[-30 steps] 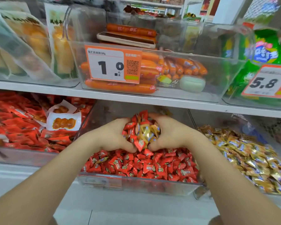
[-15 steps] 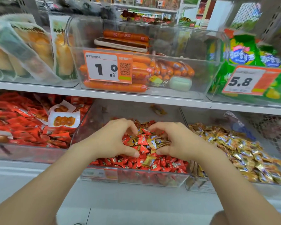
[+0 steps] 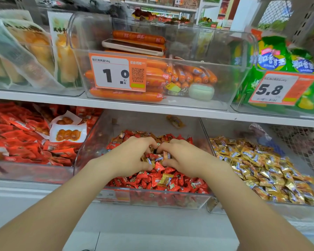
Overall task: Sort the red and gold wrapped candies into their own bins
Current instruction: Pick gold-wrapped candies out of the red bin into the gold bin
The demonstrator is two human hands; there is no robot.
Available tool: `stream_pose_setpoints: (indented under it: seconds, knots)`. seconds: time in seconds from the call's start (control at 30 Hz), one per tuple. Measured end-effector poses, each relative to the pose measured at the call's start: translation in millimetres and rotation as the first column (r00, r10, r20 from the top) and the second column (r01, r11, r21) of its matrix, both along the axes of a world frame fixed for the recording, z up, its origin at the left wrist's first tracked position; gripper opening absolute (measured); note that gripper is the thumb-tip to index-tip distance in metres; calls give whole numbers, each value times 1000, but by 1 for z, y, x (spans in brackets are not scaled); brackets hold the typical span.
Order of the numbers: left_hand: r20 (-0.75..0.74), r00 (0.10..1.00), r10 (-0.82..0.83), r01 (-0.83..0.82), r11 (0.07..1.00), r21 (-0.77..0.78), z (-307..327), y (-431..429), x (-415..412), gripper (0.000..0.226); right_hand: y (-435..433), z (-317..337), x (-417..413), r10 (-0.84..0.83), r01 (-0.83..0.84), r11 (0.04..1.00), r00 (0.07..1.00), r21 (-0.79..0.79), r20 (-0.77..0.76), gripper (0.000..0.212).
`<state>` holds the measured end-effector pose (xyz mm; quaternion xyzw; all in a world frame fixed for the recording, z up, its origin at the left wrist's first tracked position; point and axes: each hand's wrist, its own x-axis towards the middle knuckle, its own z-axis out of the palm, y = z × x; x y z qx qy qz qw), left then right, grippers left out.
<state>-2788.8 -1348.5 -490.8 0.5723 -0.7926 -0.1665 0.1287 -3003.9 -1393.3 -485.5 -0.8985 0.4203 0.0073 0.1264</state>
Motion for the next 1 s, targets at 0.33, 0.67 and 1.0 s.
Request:
stream_pose_setpoints:
  seconds: [0.33,0.67,1.0]
  knots:
    - [-122,992,-8,-2,996,-86,12,15,-2,25,5,17,-18,-252,198,967,836,161,488,18]
    - [-33,987,-160,158,987,-37,8,27,-28,31,18,33,-12,-741,230,654,388,721,548,17]
    - [-239,971,-6,-2,999,-34,14,24,-26,11,33,42,-10,-446,465,881,757,87,478,34]
